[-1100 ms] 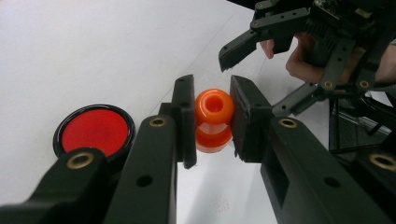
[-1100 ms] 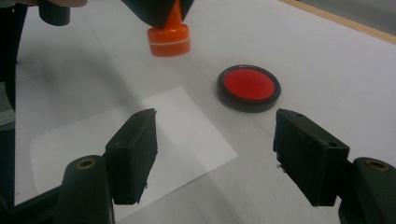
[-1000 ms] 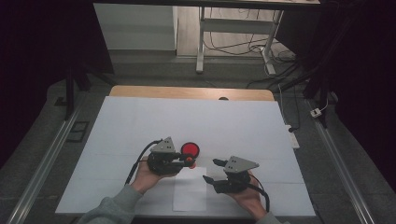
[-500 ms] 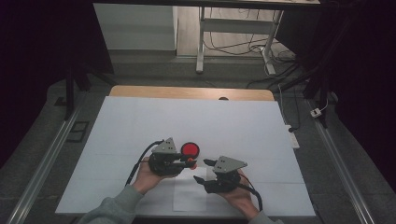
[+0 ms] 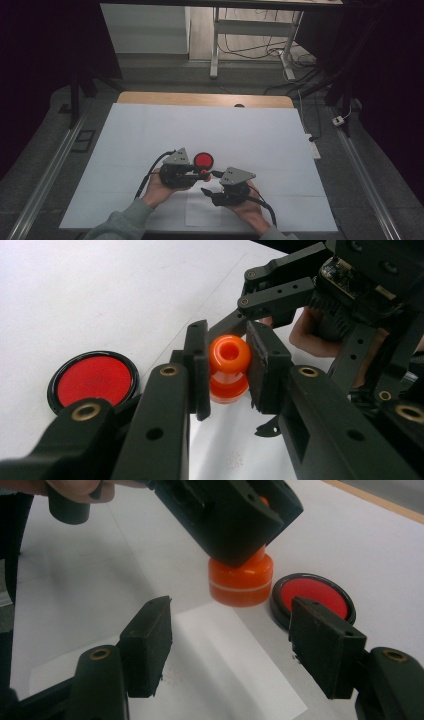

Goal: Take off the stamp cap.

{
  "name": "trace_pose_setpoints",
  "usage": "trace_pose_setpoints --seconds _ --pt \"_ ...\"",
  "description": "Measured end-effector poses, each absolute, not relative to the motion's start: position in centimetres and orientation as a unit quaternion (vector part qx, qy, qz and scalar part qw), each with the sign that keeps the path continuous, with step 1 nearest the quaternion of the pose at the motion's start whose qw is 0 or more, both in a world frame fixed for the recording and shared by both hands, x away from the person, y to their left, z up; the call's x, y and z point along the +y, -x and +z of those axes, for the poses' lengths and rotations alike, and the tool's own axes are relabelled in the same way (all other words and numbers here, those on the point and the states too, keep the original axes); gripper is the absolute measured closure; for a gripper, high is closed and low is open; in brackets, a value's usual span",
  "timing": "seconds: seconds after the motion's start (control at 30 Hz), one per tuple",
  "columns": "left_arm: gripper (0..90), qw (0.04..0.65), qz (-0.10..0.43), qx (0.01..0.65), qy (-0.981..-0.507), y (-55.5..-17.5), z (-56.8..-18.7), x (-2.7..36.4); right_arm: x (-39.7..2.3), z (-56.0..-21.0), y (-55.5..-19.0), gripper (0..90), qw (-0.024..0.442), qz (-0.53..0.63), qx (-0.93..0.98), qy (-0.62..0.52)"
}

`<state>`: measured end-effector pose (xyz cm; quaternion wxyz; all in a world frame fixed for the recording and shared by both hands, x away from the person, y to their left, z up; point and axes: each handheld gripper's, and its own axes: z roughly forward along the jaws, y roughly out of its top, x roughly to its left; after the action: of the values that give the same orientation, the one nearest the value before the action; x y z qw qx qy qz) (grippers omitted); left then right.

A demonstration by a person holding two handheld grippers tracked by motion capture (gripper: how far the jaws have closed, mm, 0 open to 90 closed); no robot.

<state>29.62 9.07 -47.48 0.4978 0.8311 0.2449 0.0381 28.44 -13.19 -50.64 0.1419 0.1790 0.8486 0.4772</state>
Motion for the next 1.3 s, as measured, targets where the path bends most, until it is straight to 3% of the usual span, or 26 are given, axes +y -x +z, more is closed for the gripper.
trace_pose_setpoints --seconds 0.77,1.3 --pt "72.4 0.497 0.038 0.245 -0.832 -29.65 -47.58 9.09 -12.57 -50.33 -28.53 54.3 0.157 0.486 0.842 -0.175" --pt "72.4 0.498 0.037 0.245 -0.831 -29.66 -47.58 9.12 -12.42 -50.34 -28.60 62.8 0.162 0.480 0.844 -0.177"
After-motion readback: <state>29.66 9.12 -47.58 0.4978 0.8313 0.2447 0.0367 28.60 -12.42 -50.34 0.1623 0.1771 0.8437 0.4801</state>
